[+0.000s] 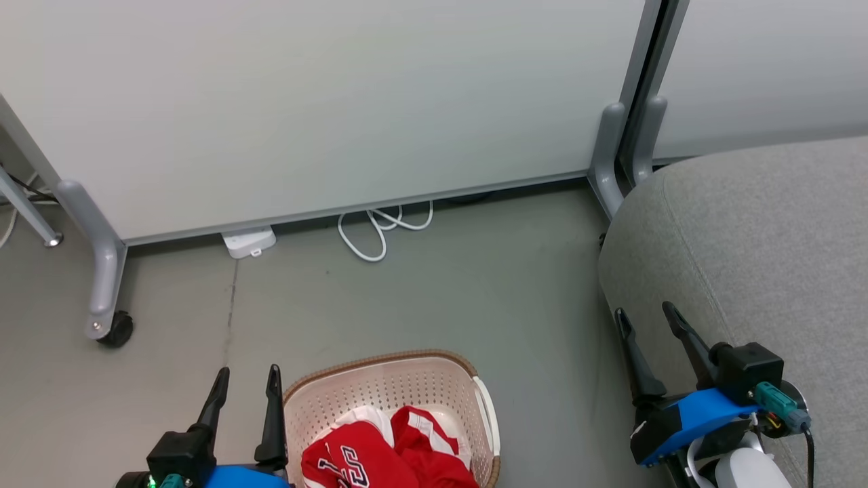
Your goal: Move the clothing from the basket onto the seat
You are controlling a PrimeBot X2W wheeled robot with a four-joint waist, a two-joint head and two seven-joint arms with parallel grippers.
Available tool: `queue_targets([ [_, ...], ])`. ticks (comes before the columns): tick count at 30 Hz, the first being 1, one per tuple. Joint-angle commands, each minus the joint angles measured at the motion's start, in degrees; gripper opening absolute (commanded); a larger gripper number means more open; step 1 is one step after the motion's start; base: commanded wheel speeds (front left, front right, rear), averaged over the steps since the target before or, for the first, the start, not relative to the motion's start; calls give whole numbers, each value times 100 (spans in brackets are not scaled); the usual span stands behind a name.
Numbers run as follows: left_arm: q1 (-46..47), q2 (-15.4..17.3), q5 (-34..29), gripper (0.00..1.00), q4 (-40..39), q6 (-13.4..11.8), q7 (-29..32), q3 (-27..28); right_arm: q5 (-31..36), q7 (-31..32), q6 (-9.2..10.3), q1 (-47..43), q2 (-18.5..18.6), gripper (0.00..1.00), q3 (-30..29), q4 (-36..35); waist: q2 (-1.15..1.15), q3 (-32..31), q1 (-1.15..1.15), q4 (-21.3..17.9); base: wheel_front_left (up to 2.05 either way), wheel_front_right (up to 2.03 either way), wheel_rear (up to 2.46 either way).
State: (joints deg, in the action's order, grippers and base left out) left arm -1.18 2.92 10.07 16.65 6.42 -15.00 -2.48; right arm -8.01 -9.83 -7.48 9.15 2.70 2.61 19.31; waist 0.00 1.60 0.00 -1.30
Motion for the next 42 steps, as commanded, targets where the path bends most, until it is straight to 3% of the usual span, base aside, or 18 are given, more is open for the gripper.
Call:
queue_targets([
  [1, 76, 0, 42, 100, 66, -2, -28, -17, -13, -34, -3, 67, 34, 100, 16, -23, 0, 149, 0, -39, 0, 0, 0],
  [12, 781, 89, 154, 100, 1031, 64, 124, -287, -76, -150, -3, 517, 32, 100, 101, -144, 0, 1255, 0, -182, 0, 0, 0],
  [24, 2117, 165, 413, 100, 2693, 85, 1016, -440, -256, -377, -3, 1161, 30, 100, 341, -55, 0, 2638, 0, -470, 0, 0, 0],
  [29, 2515, 204, 517, 100, 3252, -126, 1291, -315, -364, -459, -3, 1405, 30, 100, 488, 14, 0, 3058, 0, -655, 0, 0, 0],
  [36, 2985, 328, 699, 100, 3771, -147, 1533, -201, -490, -530, -3, 1703, 28, 100, 655, 16, 0, 3625, 0, -933, 0, 0, 0],
  [42, 3250, 459, 796, 100, 4090, -344, 1686, -84, -727, -542, -3, 1872, 26, 100, 771, -68, 0, 3999, 0, -1159, 0, 0, 0],
])
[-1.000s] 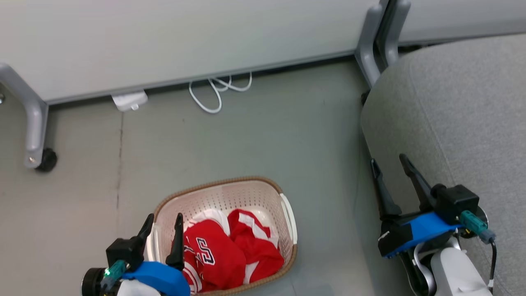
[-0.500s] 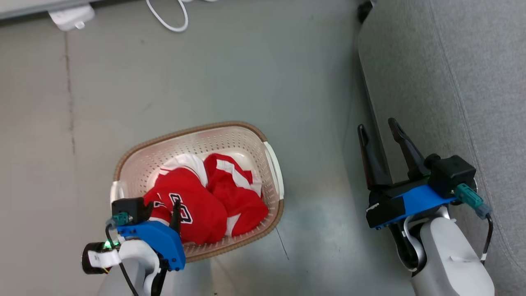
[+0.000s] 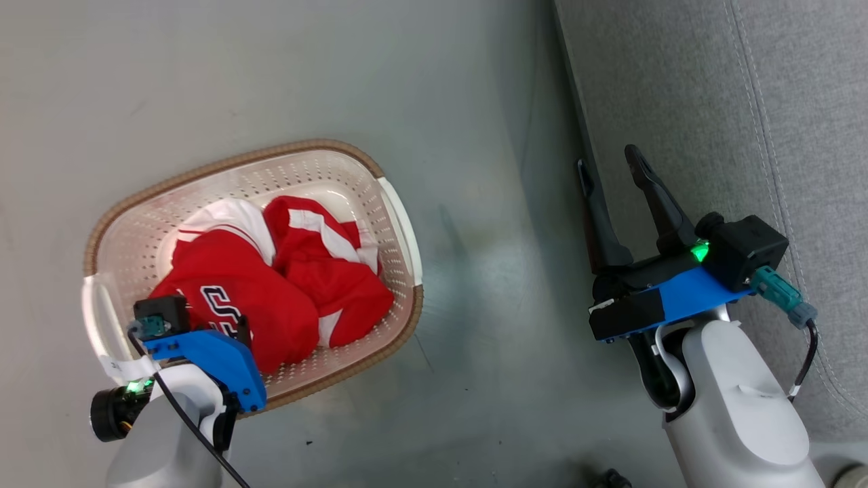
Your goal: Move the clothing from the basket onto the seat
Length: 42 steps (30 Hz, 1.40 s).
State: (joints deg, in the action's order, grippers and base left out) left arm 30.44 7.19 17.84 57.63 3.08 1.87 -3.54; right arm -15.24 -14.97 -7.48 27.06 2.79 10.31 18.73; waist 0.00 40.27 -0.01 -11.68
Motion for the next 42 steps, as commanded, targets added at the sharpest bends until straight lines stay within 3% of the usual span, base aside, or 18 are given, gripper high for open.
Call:
queue_targets([
  [1, 125, 45, 29, 100, 26, -26, 10, 31, -32, -28, -3, 93, 18, 100, 14, -35, 0, 184, 1, -146, 0, 0, 0],
  [10, 447, 184, 114, 100, 260, -397, 87, 132, -208, -30, -3, 152, 18, 100, 60, -205, 0, 535, 1, -314, 0, 0, 0],
  [18, 603, 189, 234, 100, 436, -494, 150, 187, -284, -30, -3, 178, 18, 100, 94, -261, 0, 694, 1, -370, 0, 0, 0],
  [19, 611, 186, 244, 84, 460, -480, 160, 188, -291, -31, -3, 183, 18, 100, 99, -265, 0, 704, 1, -374, 0, 0, 0],
  [21, 646, 194, 266, 0, 485, -458, 151, 171, -308, -30, -3, 197, 18, 100, 110, -267, 0, 721, 1, -380, 0, 0, 0],
  [42, 827, 87, 378, 0, 801, -319, -8, 2, -216, -31, -3, 218, 18, 100, 72, -203, 0, 589, 1, -301, 0, 0, 0],
])
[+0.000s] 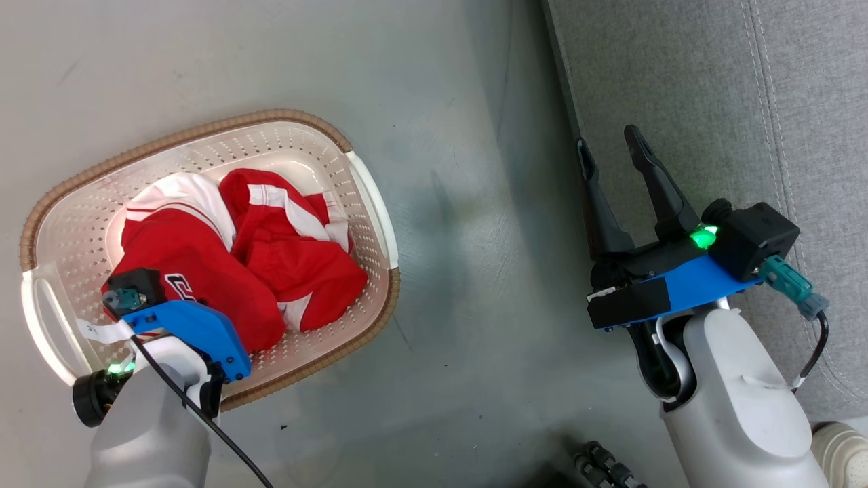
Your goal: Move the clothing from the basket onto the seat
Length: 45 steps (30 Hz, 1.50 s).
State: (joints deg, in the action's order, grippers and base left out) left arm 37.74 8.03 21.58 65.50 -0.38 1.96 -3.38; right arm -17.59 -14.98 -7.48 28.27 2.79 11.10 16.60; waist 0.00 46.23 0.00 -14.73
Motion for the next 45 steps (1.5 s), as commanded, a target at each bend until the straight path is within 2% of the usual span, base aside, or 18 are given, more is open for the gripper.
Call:
queue_targets([
  [1, 97, 3, 4, 0, 14, 28, -17, -15, 19, -30, -3, 96, 18, 100, -7, 10, 0, -7, 0, 3, 0, 0, 0],
  [7, 145, -53, 76, 0, 113, 58, -55, -23, 38, -30, -3, 83, 18, 100, -27, 53, 0, -129, 0, 45, 0, 0, 0],
  [12, 78, -178, 1, 0, 229, 171, -130, -186, 140, -30, -3, -5, 19, 100, -59, 165, 0, -541, 0, 175, 0, 0, 0],
  [24, -86, -438, -454, 0, 255, 692, -535, -1121, 580, -26, -3, -513, 21, 100, -69, 695, 0, -2313, 0, 684, 0, 0, 0],
  [30, -110, -510, -548, 0, -63, 795, -661, -1770, 625, -8, -3, -797, 22, 100, 0, 942, 0, -3127, 0, 861, 0, 0, 0],
  [37, -232, -512, 436, 0, -1346, 787, -419, -2911, 606, 140, -3, -1181, 19, 100, 52, 1067, 0, -3888, 0, 1056, 0, 0, 0],
  [45, 65, -512, 996, 0, -2263, 789, -276, -3530, 586, 384, -3, -1567, 21, 100, 169, 937, 0, -4460, 0, 1170, 0, 0, 0],
])
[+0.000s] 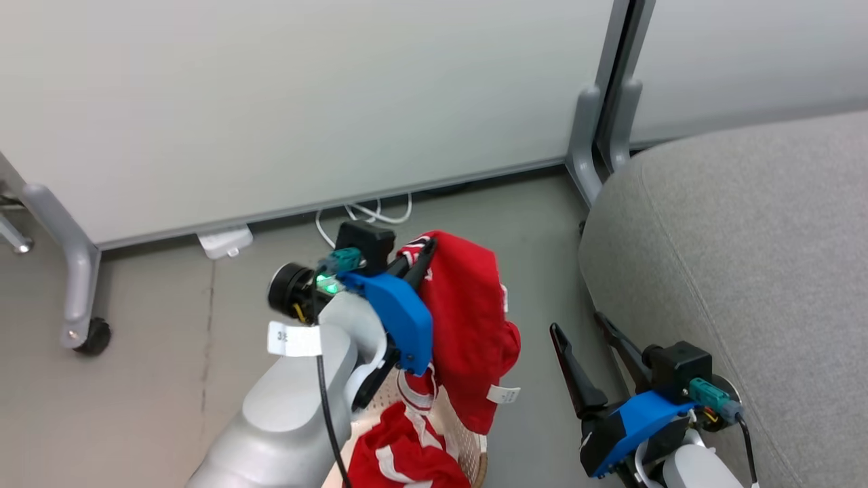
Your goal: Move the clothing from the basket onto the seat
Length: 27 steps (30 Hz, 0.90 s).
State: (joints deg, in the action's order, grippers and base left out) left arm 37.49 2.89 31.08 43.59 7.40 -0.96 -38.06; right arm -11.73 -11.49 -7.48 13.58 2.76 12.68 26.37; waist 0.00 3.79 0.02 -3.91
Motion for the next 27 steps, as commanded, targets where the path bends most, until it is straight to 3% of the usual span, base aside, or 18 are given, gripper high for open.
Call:
queue_targets([
  [1, 134, 1, 67, 0, -137, 11, 45, -124, 7, 65, -3, -141, 23, 100, 25, -64, 0, -274, -2, 93, 0, 0, 0],
  [12, 557, 1, 623, 0, -767, -98, 172, -578, 68, 349, -3, -378, 23, 100, 121, -388, 0, -520, -2, 37, 0, 0, 0],
  [27, 630, 1, 926, 0, -659, -225, 22, -961, 206, 551, -3, -196, 23, 100, 207, -671, 0, -496, -2, -26, 0, 0, 0],
])
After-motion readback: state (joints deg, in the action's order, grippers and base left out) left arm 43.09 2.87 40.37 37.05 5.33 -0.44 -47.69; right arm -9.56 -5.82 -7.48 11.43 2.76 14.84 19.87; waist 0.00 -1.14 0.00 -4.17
